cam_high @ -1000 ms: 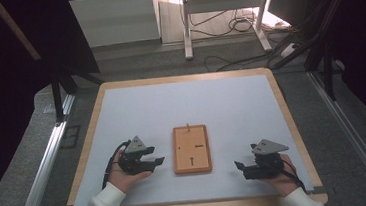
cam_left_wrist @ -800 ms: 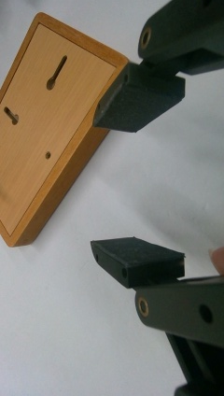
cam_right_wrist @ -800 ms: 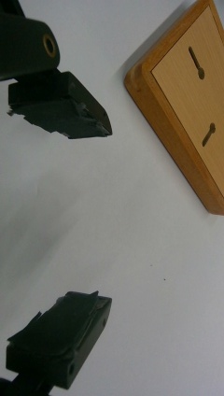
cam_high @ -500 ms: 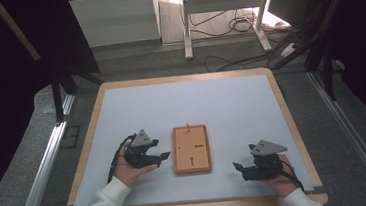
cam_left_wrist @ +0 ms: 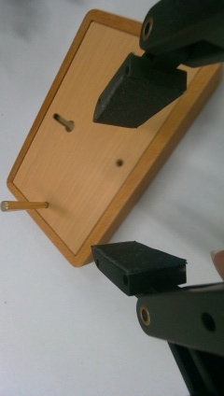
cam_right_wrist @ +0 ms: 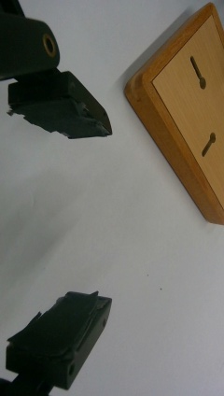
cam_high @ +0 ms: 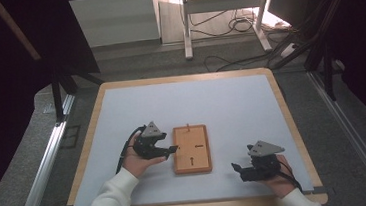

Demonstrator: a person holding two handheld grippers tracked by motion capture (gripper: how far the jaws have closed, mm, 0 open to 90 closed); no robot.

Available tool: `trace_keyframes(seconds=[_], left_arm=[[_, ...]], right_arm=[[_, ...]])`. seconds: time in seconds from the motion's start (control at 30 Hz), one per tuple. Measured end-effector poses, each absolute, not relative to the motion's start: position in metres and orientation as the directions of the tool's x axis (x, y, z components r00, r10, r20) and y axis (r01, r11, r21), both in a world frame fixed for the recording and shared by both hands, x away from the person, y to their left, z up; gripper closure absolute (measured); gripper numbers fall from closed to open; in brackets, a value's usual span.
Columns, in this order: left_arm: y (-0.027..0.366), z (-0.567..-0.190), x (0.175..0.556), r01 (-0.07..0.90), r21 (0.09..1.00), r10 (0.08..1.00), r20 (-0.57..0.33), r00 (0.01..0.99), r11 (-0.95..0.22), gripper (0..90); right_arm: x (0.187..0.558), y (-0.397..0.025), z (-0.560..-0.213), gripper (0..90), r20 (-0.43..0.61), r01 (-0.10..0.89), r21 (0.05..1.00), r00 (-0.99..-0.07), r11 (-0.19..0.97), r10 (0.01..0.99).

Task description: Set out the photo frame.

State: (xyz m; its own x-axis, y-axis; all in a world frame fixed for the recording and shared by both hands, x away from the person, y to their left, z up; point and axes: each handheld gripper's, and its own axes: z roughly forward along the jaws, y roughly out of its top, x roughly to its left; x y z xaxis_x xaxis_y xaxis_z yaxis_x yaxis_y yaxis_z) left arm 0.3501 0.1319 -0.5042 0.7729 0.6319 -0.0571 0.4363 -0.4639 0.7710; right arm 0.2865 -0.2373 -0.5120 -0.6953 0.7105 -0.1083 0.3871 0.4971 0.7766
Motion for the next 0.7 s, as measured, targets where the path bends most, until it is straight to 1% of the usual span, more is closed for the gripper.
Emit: trace_keyframes(seconds=[0.17,0.47,0.7], left_arm=[[0.122,-0.505,0.361,0.424,0.768,0.63,-0.035,0.776,-0.48,32.7],[0.107,-0.508,0.384,0.421,0.76,0.621,-0.03,0.783,-0.495,32.5],[0.1,-0.507,0.394,0.412,0.765,0.603,-0.039,0.796,-0.494,33.7]], right_arm=[[0.286,-0.236,-0.512,14.6,-0.11,0.386,0.774,-0.698,0.502,0.707],[0.287,-0.235,-0.512,14.6,-0.111,0.388,0.774,-0.695,0.5,0.711],[0.287,-0.235,-0.512,14.7,-0.116,0.384,0.772,-0.698,0.506,0.707]])
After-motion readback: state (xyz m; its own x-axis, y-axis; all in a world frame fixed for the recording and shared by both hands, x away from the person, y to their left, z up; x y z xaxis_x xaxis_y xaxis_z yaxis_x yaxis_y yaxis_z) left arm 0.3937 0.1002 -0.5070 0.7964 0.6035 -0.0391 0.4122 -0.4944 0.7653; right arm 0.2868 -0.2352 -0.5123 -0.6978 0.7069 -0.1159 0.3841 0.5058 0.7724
